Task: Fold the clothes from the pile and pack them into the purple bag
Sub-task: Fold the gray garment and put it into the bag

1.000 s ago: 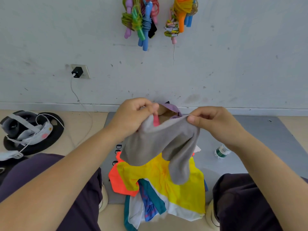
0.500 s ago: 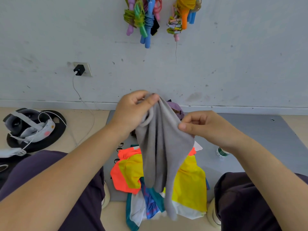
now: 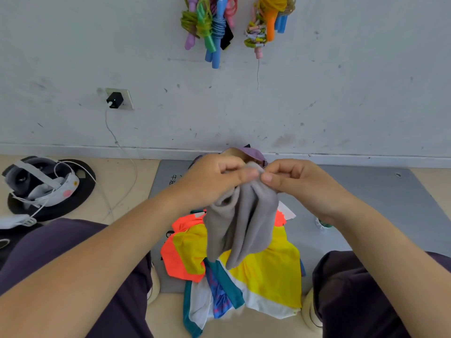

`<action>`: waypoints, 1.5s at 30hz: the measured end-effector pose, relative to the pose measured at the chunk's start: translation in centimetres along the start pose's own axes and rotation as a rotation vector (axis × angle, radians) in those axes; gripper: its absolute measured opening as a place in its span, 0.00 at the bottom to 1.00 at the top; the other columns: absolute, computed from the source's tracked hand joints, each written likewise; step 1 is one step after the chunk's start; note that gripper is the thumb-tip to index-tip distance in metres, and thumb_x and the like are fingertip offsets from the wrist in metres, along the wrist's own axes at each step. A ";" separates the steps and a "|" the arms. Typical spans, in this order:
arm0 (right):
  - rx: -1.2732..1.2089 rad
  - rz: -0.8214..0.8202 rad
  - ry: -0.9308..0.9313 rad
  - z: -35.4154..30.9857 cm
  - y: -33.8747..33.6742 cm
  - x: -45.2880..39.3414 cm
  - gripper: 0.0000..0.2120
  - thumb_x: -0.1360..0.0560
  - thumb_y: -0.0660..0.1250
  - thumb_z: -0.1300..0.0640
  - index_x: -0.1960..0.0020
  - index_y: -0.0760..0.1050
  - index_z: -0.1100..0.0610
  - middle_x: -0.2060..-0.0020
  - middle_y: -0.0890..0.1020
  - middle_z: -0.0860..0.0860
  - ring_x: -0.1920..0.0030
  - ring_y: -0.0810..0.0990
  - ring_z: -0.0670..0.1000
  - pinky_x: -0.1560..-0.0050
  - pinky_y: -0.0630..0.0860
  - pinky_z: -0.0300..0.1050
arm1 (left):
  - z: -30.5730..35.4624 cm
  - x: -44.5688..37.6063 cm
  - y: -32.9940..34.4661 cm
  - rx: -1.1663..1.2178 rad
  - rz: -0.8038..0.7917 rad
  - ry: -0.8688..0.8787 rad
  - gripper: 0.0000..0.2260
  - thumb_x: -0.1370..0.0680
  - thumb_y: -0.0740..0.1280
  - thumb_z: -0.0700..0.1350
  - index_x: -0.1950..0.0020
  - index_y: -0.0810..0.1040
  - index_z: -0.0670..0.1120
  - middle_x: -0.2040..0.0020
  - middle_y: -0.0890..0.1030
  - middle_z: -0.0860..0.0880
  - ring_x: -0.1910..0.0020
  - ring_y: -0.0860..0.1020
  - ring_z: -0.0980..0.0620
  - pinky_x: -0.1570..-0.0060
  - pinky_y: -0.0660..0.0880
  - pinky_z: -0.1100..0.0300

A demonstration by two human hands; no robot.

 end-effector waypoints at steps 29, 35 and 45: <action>0.129 -0.069 0.014 0.1 0.7 0.2 0.08 0.22 0.63 0.57 0.52 0.73 0.62 0.66 0.81 0.50 0.63 0.78 0.46 0.59 0.74 0.35 | -0.5 -0.3 -2.7 0.063 0.106 -0.052 0.18 0.25 0.72 0.53 0.36 0.76 0.57 0.74 0.73 0.55 0.73 0.71 0.58 0.68 0.69 0.65; 0.012 -0.012 -0.011 -0.2 1.1 0.1 0.12 0.27 0.68 0.52 0.53 0.78 0.62 0.54 0.77 0.74 0.54 0.76 0.58 0.50 0.70 0.54 | -0.6 0.5 2.0 -0.066 -0.191 -0.041 0.10 0.23 0.67 0.58 0.57 0.78 0.53 0.70 0.75 0.58 0.68 0.73 0.60 0.58 0.69 0.60; 0.165 0.076 0.072 0.7 -1.4 0.2 0.08 0.23 0.68 0.54 0.51 0.81 0.59 0.59 0.84 0.62 0.62 0.81 0.53 0.57 0.78 0.43 | -1.3 -0.4 -3.0 0.089 0.258 -0.142 0.18 0.21 0.67 0.53 0.62 0.75 0.41 0.71 0.72 0.50 0.70 0.71 0.53 0.62 0.68 0.57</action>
Point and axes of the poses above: each hand's wrist, its own x-axis away from the middle knuckle, its own y-axis out of the palm, z = x × y, the point moved 5 cm from there along -x, towards the middle knuckle
